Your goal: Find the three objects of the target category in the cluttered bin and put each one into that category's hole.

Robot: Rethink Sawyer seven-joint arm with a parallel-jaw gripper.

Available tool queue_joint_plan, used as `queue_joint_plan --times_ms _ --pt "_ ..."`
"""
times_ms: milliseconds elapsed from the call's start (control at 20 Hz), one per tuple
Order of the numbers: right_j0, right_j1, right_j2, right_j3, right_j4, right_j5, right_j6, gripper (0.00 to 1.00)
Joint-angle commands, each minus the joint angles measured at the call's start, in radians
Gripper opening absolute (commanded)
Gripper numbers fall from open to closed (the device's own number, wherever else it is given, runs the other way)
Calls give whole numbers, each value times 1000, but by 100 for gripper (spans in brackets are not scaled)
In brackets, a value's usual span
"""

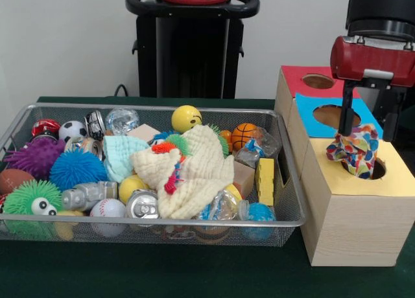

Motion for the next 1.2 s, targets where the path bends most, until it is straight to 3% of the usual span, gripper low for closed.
queue_joint_plan --times_ms 50,450,1150,1200 --pt "10 5 -28 9 35 153 254 100" --pt "22 -33 -59 22 23 225 248 100" --pt "0 -79 -21 76 25 308 249 100" --pt "1 -79 -24 76 20 318 248 0"
